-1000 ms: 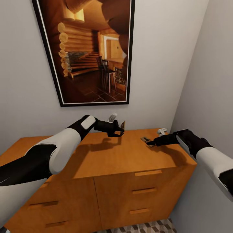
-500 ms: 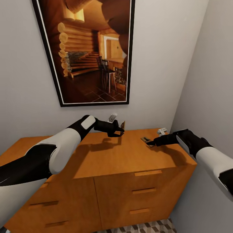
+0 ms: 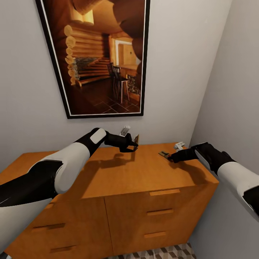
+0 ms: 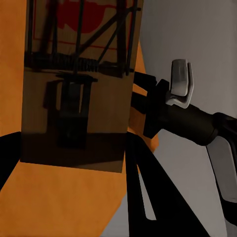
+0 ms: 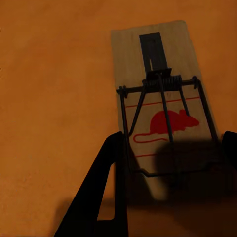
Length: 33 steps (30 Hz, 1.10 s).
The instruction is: Take the four mousetraps from the cabinet in the bathroom and place them on the bathroom floor. Make sure all four end up on the same floor surface, and ensure that at least two of them are either under or directly next to the same bathroom sink.
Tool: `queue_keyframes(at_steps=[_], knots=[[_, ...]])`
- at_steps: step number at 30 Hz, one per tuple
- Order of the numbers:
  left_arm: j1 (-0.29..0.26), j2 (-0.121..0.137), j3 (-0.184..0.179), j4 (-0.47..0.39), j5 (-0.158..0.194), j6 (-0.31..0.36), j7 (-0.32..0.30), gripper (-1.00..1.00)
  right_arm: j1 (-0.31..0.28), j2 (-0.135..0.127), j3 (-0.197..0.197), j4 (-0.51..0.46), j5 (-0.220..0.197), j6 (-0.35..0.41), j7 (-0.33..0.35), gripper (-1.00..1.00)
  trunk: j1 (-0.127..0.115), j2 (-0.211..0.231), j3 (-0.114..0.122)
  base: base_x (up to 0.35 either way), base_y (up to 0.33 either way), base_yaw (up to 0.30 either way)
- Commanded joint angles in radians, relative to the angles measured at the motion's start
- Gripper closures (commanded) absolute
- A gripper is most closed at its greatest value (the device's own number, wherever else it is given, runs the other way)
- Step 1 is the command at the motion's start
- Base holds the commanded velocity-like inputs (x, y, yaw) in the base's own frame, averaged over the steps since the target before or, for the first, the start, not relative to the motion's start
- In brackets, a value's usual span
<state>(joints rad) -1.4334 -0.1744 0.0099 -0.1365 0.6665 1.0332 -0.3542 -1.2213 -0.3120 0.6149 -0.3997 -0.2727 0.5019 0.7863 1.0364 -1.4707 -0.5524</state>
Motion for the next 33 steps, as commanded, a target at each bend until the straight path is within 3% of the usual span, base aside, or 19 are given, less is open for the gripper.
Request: queue_keyframes(at_steps=[1,33], knots=[[-0.001,0.000,0.001,0.000,-0.013,0.001,-0.011,1.00,0.038,-0.001,0.011,-0.001,-0.005,0.010,-0.002,1.00,0.000,0.000,-0.001,0.000,0.000,0.000],[-0.001,0.000,0.001,0.000,-0.013,0.001,-0.012,1.00,0.039,-0.001,0.013,-0.001,-0.005,0.012,-0.002,1.00,0.000,0.000,-0.001,0.000,0.000,0.000]])
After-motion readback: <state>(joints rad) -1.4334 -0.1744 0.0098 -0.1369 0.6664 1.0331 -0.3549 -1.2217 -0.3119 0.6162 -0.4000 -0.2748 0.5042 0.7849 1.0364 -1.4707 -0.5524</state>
